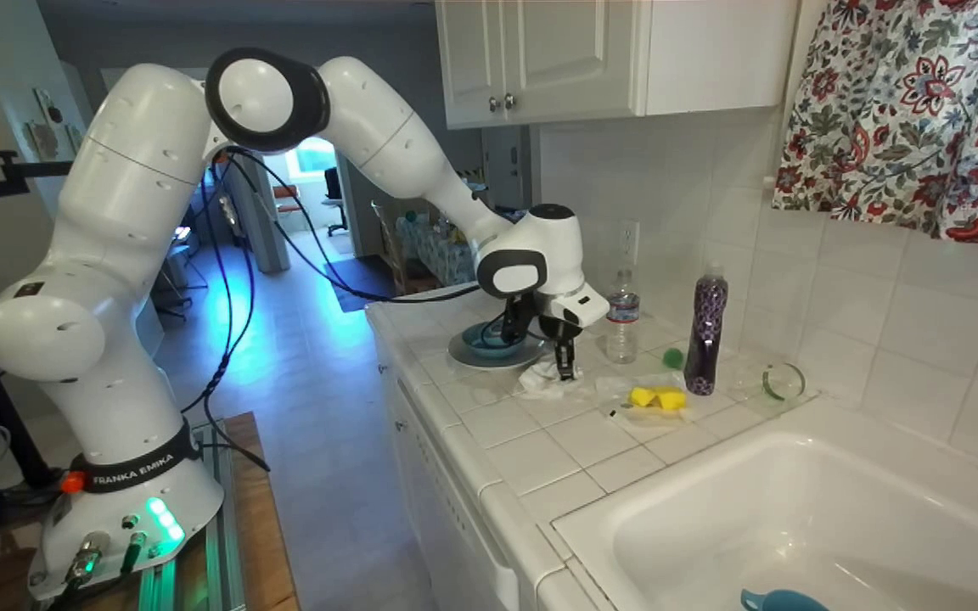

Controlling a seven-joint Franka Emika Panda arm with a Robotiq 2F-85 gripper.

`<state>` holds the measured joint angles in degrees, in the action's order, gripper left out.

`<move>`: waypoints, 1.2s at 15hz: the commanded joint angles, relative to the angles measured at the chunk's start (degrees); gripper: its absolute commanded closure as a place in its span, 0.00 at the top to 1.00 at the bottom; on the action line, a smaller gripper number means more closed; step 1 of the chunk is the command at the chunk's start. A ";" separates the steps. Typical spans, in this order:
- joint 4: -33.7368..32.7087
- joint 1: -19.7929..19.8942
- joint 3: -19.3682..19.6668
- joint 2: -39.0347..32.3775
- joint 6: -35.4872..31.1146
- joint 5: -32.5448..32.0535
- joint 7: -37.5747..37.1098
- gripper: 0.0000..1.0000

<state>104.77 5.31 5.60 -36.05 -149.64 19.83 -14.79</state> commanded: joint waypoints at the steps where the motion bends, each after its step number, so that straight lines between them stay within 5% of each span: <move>1: -9.87 0.33 -0.22 -5.69 4.50 -2.18 -1.81 0.01; 13: -34.35 -1.71 -0.18 -18.93 14.90 -5.47 -4.54 0.01; 18: -35.95 -1.91 0.08 -20.23 16.13 -5.97 -4.82 0.01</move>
<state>71.30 3.38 5.59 -54.26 -134.76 16.10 -17.42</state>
